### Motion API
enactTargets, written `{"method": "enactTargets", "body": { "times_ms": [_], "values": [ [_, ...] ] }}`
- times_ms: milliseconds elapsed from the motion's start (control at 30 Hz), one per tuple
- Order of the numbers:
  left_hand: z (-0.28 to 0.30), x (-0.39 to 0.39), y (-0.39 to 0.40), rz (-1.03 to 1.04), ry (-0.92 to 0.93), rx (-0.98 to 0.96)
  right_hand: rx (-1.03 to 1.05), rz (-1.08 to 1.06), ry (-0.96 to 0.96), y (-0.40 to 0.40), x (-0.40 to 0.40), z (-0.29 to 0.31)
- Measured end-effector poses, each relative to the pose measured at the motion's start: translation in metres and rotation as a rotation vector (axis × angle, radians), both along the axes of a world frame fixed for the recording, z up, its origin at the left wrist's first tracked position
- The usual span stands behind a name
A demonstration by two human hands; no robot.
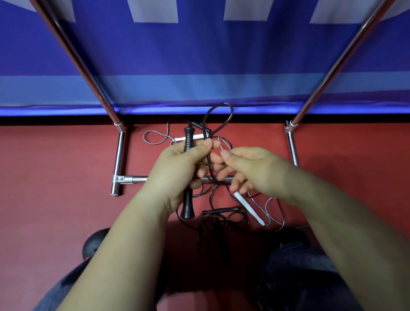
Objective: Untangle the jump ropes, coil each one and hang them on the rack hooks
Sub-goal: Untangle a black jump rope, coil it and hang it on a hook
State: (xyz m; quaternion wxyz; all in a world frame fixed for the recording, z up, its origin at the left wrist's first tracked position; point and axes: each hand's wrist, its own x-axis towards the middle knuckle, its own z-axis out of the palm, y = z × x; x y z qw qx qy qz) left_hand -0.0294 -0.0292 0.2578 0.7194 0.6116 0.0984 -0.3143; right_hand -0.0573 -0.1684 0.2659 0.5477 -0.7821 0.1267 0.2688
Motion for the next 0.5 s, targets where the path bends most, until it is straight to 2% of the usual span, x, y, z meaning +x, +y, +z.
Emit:
{"method": "enactTargets", "body": {
  "times_ms": [100,267,400,500],
  "values": [
    [0.004,0.001,0.000,0.051,0.077,-0.090,0.059,0.008,-0.039,0.000,0.001,0.003],
    [0.005,0.007,0.002,0.237,0.207,-0.242,-0.069,0.191,-0.056,-0.001,-0.008,-0.006],
    [0.003,0.006,0.001,0.273,0.132,-0.197,-0.229,0.148,-0.152,-0.008,-0.006,-0.009],
    [0.001,0.005,0.002,0.228,0.009,-0.097,-0.167,-0.033,-0.178,-0.008,-0.001,-0.011]
  ]
}}
